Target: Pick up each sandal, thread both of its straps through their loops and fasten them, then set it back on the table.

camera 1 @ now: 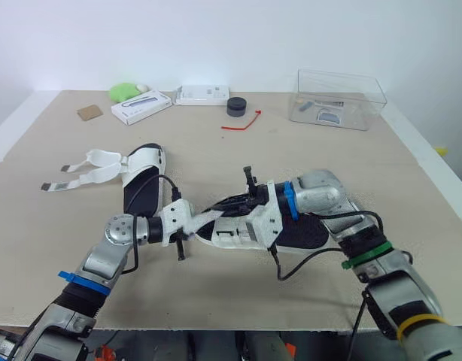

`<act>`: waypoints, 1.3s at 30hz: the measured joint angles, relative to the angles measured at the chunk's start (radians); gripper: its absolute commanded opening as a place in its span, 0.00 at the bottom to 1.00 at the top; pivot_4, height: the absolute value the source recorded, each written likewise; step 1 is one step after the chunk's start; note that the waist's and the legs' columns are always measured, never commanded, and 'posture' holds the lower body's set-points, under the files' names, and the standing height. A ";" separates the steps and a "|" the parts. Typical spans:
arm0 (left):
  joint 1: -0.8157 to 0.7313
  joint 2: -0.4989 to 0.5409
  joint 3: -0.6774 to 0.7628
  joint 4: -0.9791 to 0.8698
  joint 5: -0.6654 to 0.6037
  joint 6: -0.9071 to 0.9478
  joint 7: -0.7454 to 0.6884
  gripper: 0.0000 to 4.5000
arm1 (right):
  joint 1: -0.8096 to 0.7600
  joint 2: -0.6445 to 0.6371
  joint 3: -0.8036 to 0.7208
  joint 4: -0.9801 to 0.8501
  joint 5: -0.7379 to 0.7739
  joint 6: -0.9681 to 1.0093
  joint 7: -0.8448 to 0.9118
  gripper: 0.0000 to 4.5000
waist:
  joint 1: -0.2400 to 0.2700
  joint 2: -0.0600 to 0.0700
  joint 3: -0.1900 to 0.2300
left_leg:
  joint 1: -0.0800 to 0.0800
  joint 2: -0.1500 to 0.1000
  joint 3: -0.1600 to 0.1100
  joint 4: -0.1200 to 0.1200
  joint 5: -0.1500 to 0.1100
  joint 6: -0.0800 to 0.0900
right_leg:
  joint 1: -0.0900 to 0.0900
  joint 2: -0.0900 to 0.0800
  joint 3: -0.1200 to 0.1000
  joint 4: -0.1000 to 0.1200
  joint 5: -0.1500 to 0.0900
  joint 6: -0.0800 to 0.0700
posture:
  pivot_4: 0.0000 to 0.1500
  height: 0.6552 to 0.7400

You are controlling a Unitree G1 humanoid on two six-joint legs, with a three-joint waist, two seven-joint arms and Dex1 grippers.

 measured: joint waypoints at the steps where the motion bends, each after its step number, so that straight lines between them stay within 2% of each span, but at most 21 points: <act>1: -0.002 -0.002 -0.001 0.002 0.000 0.001 0.000 0.00 | -0.022 -0.005 0.002 0.035 -0.048 -0.077 -0.032 0.00 | 0.000 0.000 0.000 | 0.000 0.000 0.000 0.000 0.000 0.000 | 0.000 0.000 0.001 0.000 0.000 -0.001 | 1.00 1.00; 4: -0.004 -0.003 -0.002 0.006 0.000 0.001 0.000 0.00 | -0.047 -0.014 0.009 0.104 -0.147 -0.216 -0.116 0.00 | 0.000 0.000 0.000 | 0.001 0.000 0.001 0.000 0.000 0.000 | 0.001 0.000 0.004 0.000 -0.002 -0.005 | 1.00 1.00; 8: -0.004 -0.003 -0.001 0.007 0.000 0.003 -0.001 0.00 | -0.050 -0.015 0.031 0.139 -0.190 -0.263 -0.179 0.00 | 0.000 0.000 0.000 | 0.003 0.001 0.005 0.000 0.000 0.000 | 0.001 -0.003 0.007 0.001 0.001 -0.009 | 1.00 1.00; 11: -0.004 -0.003 0.000 0.008 0.000 0.009 0.000 0.00 | -0.064 -0.030 0.064 0.138 -0.136 -0.230 -0.163 0.20 | 0.000 0.000 0.000 | 0.006 0.001 0.007 0.000 0.000 0.000 | 0.002 -0.003 0.008 0.001 0.001 -0.009 | 1.00 1.00; 14: -0.005 -0.003 0.000 0.008 0.000 0.016 -0.001 0.00 | -0.075 -0.055 0.083 0.136 -0.079 -0.217 -0.141 0.52 | 0.000 0.000 0.000 | 0.009 0.001 0.008 -0.001 0.000 0.000 | 0.004 -0.003 0.008 0.001 0.000 -0.009 | 1.00 1.00; 15: -0.005 -0.003 -0.001 0.008 0.000 0.017 -0.001 0.00 | -0.076 -0.067 0.088 0.133 -0.059 -0.219 -0.134 0.59 | 0.000 0.000 0.000 | 0.009 0.001 0.008 -0.001 0.000 0.000 | 0.004 -0.003 0.008 0.001 0.000 -0.009 | 1.00 1.00; 17: -0.008 -0.004 -0.003 0.006 0.000 0.018 -0.005 0.00 | -0.076 -0.132 0.113 0.105 0.020 -0.225 -0.102 0.83 | 0.000 0.000 0.000 | 0.009 0.002 0.009 -0.001 0.000 0.001 | 0.004 -0.004 0.008 0.001 0.000 -0.009 | 1.00 1.00; 19: -0.009 -0.003 -0.002 0.007 0.000 0.020 -0.010 0.00 | -0.076 -0.182 0.116 0.083 0.078 -0.226 -0.082 1.00 | 0.000 0.000 0.000 | 0.010 0.001 0.009 -0.001 0.000 0.001 | 0.004 -0.004 0.009 0.001 0.000 -0.009 | 1.00 1.00; 25: -0.010 -0.003 -0.002 0.006 -0.001 0.024 -0.016 0.00 | -0.001 -0.305 0.117 -0.017 0.204 -0.207 -0.037 1.00 | 0.001 -0.001 -0.001 | 0.011 0.002 0.009 -0.003 0.000 0.001 | 0.005 -0.004 0.009 0.001 -0.001 -0.011 | 1.00 1.00; 28: -0.011 -0.003 0.000 0.008 -0.001 0.025 -0.021 0.00 | 0.089 -0.354 0.111 -0.108 0.285 -0.100 -0.012 1.00 | 0.002 -0.002 -0.001 | 0.011 0.002 0.009 -0.004 0.000 0.001 | 0.005 -0.004 0.009 0.001 -0.001 -0.011 | 1.00 1.00; 31: -0.017 -0.003 -0.001 0.013 -0.001 0.027 -0.021 0.00 | 0.199 -0.389 0.098 -0.238 0.425 0.119 -0.011 1.00 | 0.003 -0.002 -0.001 | 0.011 0.002 0.009 -0.003 0.000 0.001 | 0.005 -0.004 0.009 0.001 -0.002 -0.008 | 1.00 1.00; 32: -0.015 -0.004 -0.001 0.013 -0.001 0.027 -0.021 0.00 | 0.287 -0.437 0.060 -0.378 0.574 0.346 -0.038 1.00 | 0.004 -0.002 -0.001 | 0.010 0.002 0.008 -0.003 0.000 0.001 | 0.005 -0.005 0.008 0.002 -0.002 -0.009 | 1.00 1.00; 33: -0.015 -0.004 0.002 0.015 -0.001 0.027 -0.022 0.00 | 0.302 -0.456 0.050 -0.418 0.622 0.425 -0.044 1.00 | 0.004 -0.002 -0.001 | 0.011 0.002 0.009 -0.003 0.000 0.001 | 0.005 -0.005 0.008 0.002 -0.001 -0.008 | 1.00 1.00; 36: -0.020 -0.002 0.005 0.022 -0.001 0.034 -0.030 0.00 | 0.361 -0.582 -0.038 -0.626 0.894 0.833 -0.082 1.00 | 0.004 -0.002 -0.001 | 0.011 0.002 0.009 -0.002 0.000 0.001 | 0.005 -0.006 0.006 0.002 -0.001 -0.007 | 1.00 1.00; 37: -0.021 -0.002 0.006 0.024 -0.001 0.037 -0.030 0.00 | 0.385 -0.624 -0.078 -0.722 1.045 1.022 -0.114 1.00 | 0.003 -0.004 -0.002 | 0.012 0.003 0.008 -0.002 0.000 0.001 | 0.006 -0.006 0.005 0.001 -0.002 -0.008 | 1.00 1.00; 39: -0.022 -0.004 0.007 0.027 -0.001 0.040 -0.030 0.00 | 0.409 -0.641 -0.093 -0.787 1.165 1.164 -0.148 1.00 | 0.003 -0.005 -0.003 | 0.012 0.003 0.008 -0.002 0.000 0.001 | 0.006 -0.006 0.004 0.001 -0.002 -0.008 | 1.00 1.00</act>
